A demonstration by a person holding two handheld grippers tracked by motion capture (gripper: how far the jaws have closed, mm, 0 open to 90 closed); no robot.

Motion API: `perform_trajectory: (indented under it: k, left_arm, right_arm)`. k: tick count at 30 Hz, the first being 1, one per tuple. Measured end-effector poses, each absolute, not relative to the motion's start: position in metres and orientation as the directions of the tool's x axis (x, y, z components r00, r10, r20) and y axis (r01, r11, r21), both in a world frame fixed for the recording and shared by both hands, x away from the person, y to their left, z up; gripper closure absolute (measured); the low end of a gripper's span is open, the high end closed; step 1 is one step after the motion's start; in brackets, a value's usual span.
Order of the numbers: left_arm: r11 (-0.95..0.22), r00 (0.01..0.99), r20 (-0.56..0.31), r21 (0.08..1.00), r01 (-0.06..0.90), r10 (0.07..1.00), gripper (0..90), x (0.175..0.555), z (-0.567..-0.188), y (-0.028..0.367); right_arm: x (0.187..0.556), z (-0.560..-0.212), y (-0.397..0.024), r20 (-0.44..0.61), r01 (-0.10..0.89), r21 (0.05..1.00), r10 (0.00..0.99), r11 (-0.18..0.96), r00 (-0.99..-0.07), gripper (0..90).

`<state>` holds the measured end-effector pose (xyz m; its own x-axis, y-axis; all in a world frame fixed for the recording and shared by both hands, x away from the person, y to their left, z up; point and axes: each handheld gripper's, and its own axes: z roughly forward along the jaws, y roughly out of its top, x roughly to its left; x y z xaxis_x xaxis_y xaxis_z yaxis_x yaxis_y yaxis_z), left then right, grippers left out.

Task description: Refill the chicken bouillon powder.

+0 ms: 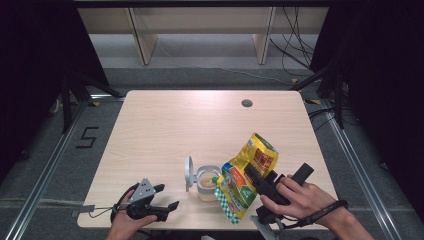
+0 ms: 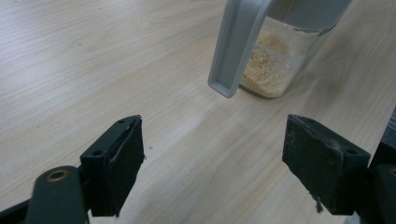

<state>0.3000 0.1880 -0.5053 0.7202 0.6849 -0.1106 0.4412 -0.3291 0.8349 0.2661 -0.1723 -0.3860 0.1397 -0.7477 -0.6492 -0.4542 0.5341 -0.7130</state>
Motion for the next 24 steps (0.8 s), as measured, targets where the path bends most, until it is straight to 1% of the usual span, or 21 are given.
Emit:
perform_trajectory:
  k: [2,5,6,9,14,15,17,19,21,24]
  left_arm:
    - [-0.332,0.715,-0.114,0.827,0.453,0.69,20.3,0.2996,-0.5062,0.1876]
    - [-0.354,0.723,-0.093,0.825,0.441,0.685,20.3,0.3006,-0.5054,0.1886]
    - [-0.324,0.719,-0.118,0.835,0.446,0.685,20.3,0.3001,-0.506,0.1869]
    - [-0.319,0.72,-0.12,0.838,0.442,0.683,20.3,0.3001,-0.5067,0.1869]
    - [-0.322,0.718,-0.117,0.836,0.443,0.686,20.3,0.3003,-0.5063,0.1875]
    - [-0.307,0.709,-0.135,0.834,0.459,0.692,20.3,0.2999,-0.5067,0.1872]
    - [-0.324,0.718,-0.117,0.835,0.445,0.686,20.3,0.3009,-0.5065,0.1882]
    - [-0.303,0.702,-0.137,0.832,0.464,0.699,20.3,0.299,-0.5072,0.1865]
    - [-0.328,0.721,-0.113,0.835,0.442,0.684,20.3,0.3005,-0.5064,0.1876]
    - [-0.32,0.719,-0.12,0.836,0.445,0.685,20.3,0.2997,-0.5065,0.1869]
  right_arm:
    - [0.266,-0.3866,-0.1728,-0.665,-0.459,-0.698,-0.735,0.55,0.13,61.5]
    - [0.2674,-0.386,-0.1726,-0.65,-0.458,-0.71,-0.748,0.535,0.133,61.6]
    - [0.2678,-0.3862,-0.1726,-0.65,-0.458,-0.709,-0.748,0.535,0.132,61.6]
    - [0.2698,-0.3866,-0.1734,-0.654,-0.467,-0.701,-0.747,0.539,0.12,61.7]
    - [0.2707,-0.3861,-0.174,-0.648,-0.462,-0.708,-0.752,0.533,0.125,61.7]
    - [0.2711,-0.3861,-0.1743,-0.647,-0.462,-0.709,-0.752,0.533,0.125,61.7]
    - [0.2721,-0.387,-0.175,-0.653,-0.464,-0.703,-0.747,0.539,0.121,61.7]
    - [0.2727,-0.3878,-0.1758,-0.658,-0.465,-0.697,-0.744,0.546,0.114,61.7]
    - [0.2732,-0.3881,-0.1758,-0.653,-0.464,-0.702,-0.749,0.541,0.113,61.7]
    - [0.2733,-0.3884,-0.1756,-0.654,-0.463,-0.701,-0.748,0.543,0.113,61.7]
